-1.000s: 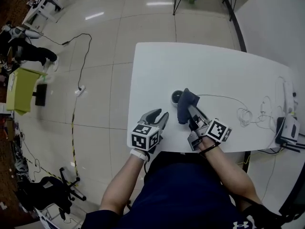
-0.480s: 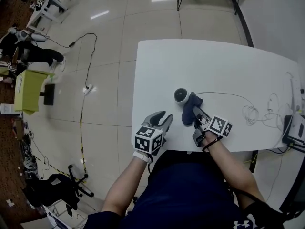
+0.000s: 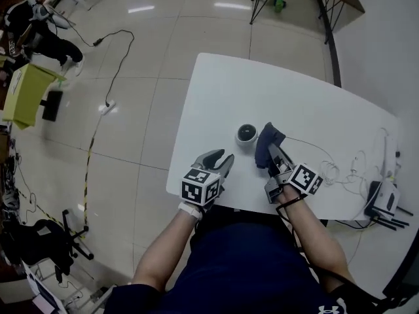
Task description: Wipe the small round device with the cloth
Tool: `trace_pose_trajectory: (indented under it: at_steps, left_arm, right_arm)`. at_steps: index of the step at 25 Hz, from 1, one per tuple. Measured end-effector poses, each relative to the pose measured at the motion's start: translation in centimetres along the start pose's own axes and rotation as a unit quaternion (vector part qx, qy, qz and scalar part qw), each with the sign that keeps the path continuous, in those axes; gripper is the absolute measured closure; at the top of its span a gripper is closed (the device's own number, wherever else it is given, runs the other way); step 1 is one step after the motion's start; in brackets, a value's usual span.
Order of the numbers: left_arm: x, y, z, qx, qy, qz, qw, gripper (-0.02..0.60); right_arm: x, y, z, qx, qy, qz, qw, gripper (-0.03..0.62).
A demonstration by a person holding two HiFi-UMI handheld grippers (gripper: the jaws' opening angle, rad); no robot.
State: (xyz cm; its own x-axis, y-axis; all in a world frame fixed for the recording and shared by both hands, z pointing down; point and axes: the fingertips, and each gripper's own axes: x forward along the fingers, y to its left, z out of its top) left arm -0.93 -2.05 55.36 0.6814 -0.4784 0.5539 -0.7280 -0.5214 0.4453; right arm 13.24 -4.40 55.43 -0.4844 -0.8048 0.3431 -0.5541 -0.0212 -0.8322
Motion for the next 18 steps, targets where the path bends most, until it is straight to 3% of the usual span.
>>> trace_pose_trajectory:
  at_steps: [4, 7, 9, 12, 18]
  left_arm:
    - [0.1, -0.5, 1.1, -0.016, -0.029, -0.005, 0.9994, 0.448]
    - [-0.6, -0.1, 1.2, -0.025, -0.041, -0.001, 0.9989, 0.448]
    - [-1.1, 0.4, 1.1, -0.034, -0.046, 0.007, 0.9983, 0.448]
    - [-1.9, 1.5, 0.5, -0.049, -0.051, 0.019, 0.9973, 0.448]
    - [-3.6, 3.6, -0.1, -0.073, -0.057, 0.042, 0.9948, 0.448]
  right_arm:
    - [1.1, 3.5, 3.3, -0.121, 0.018, -0.018, 0.992, 0.539]
    - [2.4, 5.5, 3.1, -0.255, 0.056, -0.047, 0.964, 0.539]
    - [3.0, 6.7, 2.1, -0.360, 0.073, -0.058, 0.928, 0.539]
    - [3.6, 8.8, -0.2, -0.501, 0.087, -0.056, 0.859, 0.539]
    - [4.7, 10.8, -5.3, -0.684, 0.121, -0.048, 0.718, 0.539]
